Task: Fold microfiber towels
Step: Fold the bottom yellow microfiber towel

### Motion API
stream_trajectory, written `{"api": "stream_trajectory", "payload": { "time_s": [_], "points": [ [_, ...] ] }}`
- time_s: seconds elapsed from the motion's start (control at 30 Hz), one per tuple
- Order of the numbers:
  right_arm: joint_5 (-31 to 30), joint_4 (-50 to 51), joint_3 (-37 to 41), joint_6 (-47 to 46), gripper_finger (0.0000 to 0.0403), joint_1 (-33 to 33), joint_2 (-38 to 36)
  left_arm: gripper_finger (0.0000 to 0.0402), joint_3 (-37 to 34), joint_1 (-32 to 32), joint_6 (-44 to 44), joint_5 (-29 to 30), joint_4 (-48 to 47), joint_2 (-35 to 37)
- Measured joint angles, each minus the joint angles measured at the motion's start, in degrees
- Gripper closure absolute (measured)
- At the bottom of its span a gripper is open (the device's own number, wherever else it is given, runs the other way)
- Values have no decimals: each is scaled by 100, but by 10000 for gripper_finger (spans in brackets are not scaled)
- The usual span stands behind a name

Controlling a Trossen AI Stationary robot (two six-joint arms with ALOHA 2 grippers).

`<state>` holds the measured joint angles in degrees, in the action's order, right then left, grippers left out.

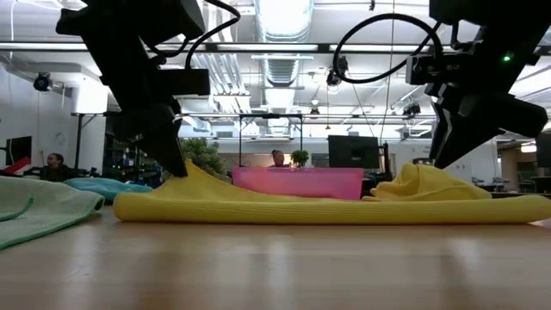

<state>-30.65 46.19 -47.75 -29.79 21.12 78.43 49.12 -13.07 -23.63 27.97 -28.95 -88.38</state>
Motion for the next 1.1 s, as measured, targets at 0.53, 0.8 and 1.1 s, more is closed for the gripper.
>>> {"api": "stream_trajectory", "payload": {
  "time_s": [0.53, 0.8, 1.1],
  "points": [
    [-363, -1789, -9, 1926, 270, -888, -9, 255, 48, -6, 334, -10, 1807, 8],
    [-20, -2109, 2, 2536, 269, -1067, -11, 255, 48, -17, 155, -58, 1862, 13],
    [531, -2124, 79, 2580, 284, -1064, -15, 255, 92, -17, -23, -72, 2269, 13]
  ]
}}
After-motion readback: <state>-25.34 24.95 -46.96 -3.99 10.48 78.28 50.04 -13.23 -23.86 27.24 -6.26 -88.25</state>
